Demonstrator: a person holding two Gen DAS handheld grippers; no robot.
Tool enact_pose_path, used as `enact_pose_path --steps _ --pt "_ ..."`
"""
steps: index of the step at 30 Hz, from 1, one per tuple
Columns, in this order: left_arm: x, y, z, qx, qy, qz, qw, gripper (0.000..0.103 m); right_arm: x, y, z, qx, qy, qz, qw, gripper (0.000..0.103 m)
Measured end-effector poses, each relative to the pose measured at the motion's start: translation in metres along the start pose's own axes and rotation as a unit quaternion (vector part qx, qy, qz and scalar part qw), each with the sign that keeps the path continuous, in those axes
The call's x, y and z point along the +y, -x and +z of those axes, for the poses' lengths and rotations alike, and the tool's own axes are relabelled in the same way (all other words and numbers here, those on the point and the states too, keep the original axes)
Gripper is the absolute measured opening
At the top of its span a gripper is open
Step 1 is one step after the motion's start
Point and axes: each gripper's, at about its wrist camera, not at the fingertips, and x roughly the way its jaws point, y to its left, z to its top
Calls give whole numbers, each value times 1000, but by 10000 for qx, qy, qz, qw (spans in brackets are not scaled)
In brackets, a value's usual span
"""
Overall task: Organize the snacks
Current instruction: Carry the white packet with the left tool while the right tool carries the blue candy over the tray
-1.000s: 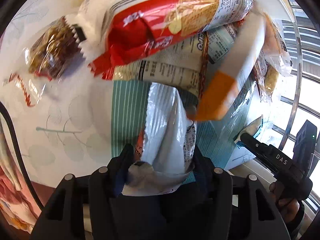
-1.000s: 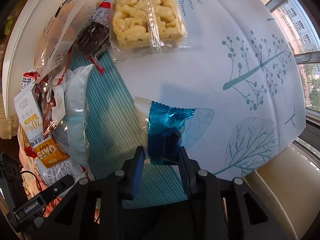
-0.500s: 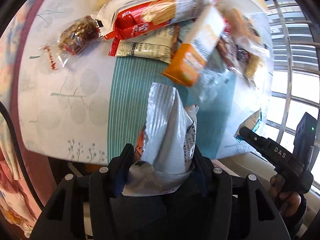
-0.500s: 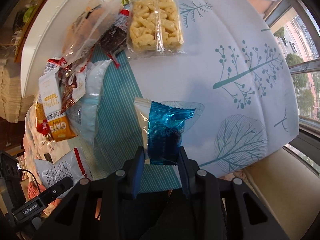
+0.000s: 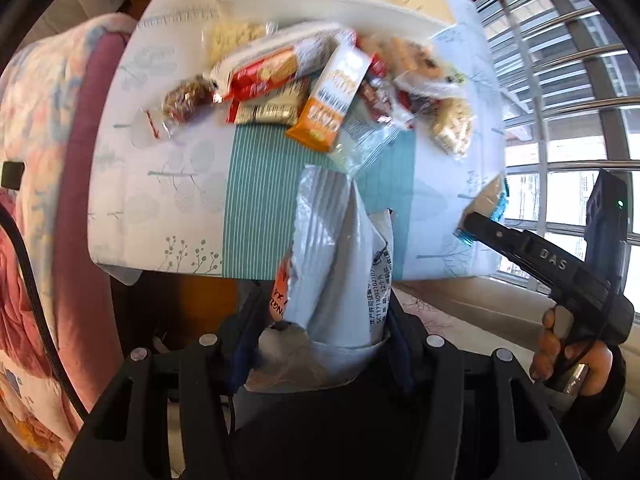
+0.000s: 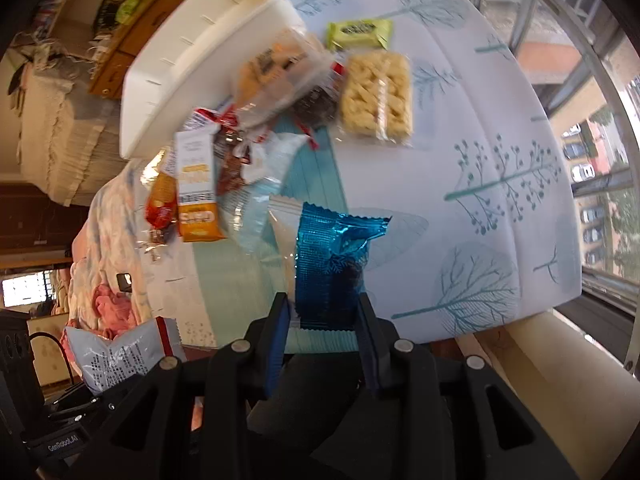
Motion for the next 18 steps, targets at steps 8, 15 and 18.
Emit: enact_pose_path --steps 8,15,18 --pt "-10 74 13 -852 -346 16 9958 54 45 29 14 -473 419 249 9977 33" --pt "-17 134 50 -1640 -557 116 9848 54 80 49 42 -864 549 417 9939 33" --pt "-18 151 70 -1899 -607 120 9799 54 93 57 55 -1044 567 434 9920 33"
